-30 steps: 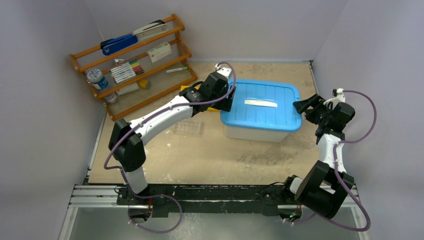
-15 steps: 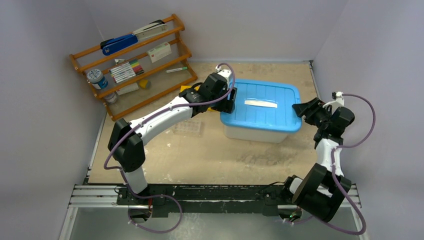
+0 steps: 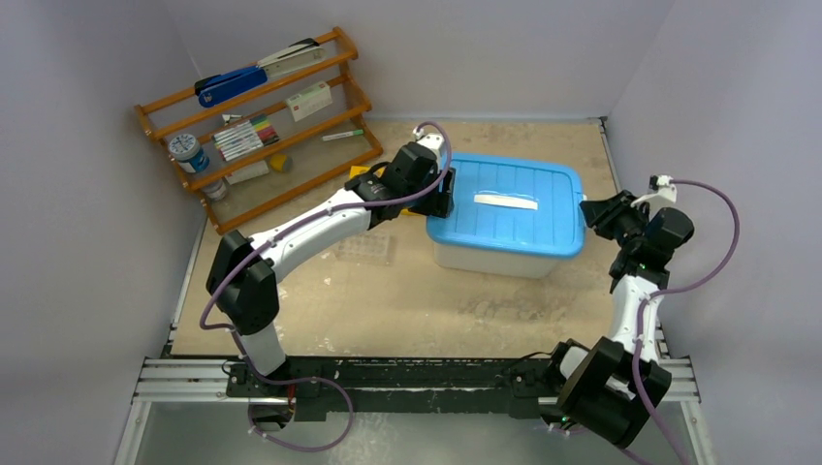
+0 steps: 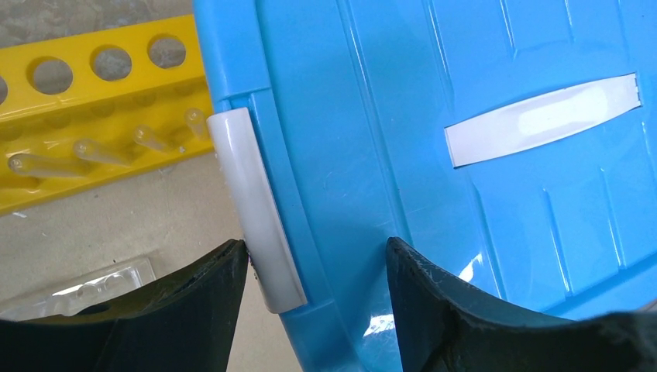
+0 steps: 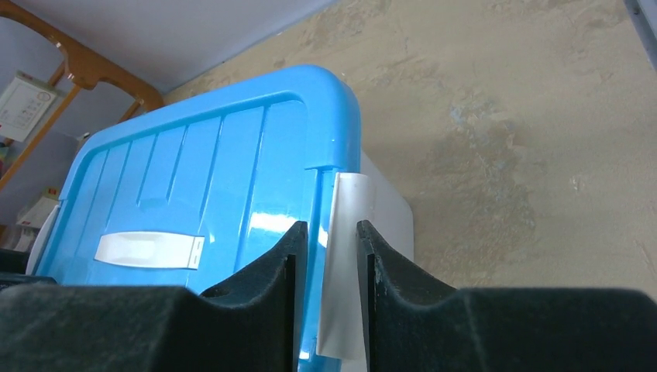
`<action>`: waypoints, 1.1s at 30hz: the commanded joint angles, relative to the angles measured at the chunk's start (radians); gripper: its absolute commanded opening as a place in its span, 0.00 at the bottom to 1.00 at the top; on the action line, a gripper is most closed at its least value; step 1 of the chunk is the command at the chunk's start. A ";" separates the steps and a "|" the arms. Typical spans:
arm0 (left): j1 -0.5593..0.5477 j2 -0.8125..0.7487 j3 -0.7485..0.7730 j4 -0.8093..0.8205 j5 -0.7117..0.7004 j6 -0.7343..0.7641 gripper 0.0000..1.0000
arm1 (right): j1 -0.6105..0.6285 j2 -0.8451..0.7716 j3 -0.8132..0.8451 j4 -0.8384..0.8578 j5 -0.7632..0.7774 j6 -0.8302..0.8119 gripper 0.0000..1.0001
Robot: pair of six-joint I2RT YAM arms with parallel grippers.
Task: Organize the chemistry lab equipment
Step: Close the lid of the storage box.
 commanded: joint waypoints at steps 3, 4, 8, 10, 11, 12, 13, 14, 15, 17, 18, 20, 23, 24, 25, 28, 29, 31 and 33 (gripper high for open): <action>-0.015 -0.001 -0.048 0.047 0.066 -0.011 0.63 | 0.088 -0.016 0.031 -0.153 -0.041 -0.041 0.37; -0.017 -0.004 -0.054 0.055 0.069 -0.014 0.63 | 0.100 -0.015 0.037 -0.178 -0.020 -0.056 0.42; -0.017 -0.017 -0.080 0.086 0.079 -0.019 0.63 | 0.135 -0.032 0.055 -0.244 0.030 -0.087 0.51; -0.017 -0.024 -0.090 0.099 0.083 -0.021 0.63 | 0.144 -0.047 0.065 -0.277 0.056 -0.099 0.51; -0.017 -0.026 -0.096 0.105 0.085 -0.021 0.63 | 0.151 -0.053 0.071 -0.303 0.072 -0.108 0.50; -0.017 -0.027 -0.100 0.110 0.087 -0.021 0.63 | 0.159 -0.058 0.080 -0.316 0.092 -0.115 0.50; -0.017 -0.030 -0.105 0.116 0.091 -0.023 0.63 | 0.167 -0.061 0.087 -0.339 0.107 -0.123 0.49; -0.017 -0.033 -0.109 0.121 0.093 -0.024 0.63 | 0.178 -0.064 0.093 -0.353 0.123 -0.132 0.48; -0.017 -0.035 -0.113 0.126 0.095 -0.025 0.63 | 0.199 -0.064 0.102 -0.374 0.154 -0.142 0.47; -0.017 -0.041 -0.124 0.140 0.101 -0.028 0.63 | 0.255 -0.065 0.121 -0.417 0.257 -0.155 0.45; -0.017 -0.044 -0.129 0.147 0.104 -0.030 0.63 | 0.284 -0.062 0.128 -0.437 0.303 -0.158 0.45; -0.017 -0.051 -0.137 0.156 0.110 -0.033 0.63 | 0.330 -0.051 0.141 -0.473 0.378 -0.163 0.45; -0.017 -0.055 -0.148 0.170 0.118 -0.036 0.62 | 0.390 -0.035 0.157 -0.515 0.486 -0.165 0.46; -0.016 -0.056 -0.150 0.173 0.119 -0.037 0.62 | 0.405 -0.030 0.159 -0.525 0.520 -0.161 0.46; -0.017 -0.056 -0.154 0.176 0.121 -0.037 0.62 | 0.418 -0.026 0.163 -0.536 0.558 -0.158 0.45; -0.017 -0.057 -0.158 0.184 0.127 -0.039 0.62 | 0.446 -0.014 0.166 -0.562 0.630 -0.141 0.43; -0.017 -0.058 -0.161 0.186 0.129 -0.040 0.62 | 0.449 -0.011 0.165 -0.565 0.639 -0.136 0.40; -0.016 -0.056 -0.163 0.188 0.132 -0.041 0.62 | 0.459 -0.005 0.166 -0.572 0.680 -0.119 0.33; -0.017 -0.056 -0.164 0.190 0.134 -0.041 0.61 | 0.468 0.005 0.168 -0.579 0.704 -0.109 0.30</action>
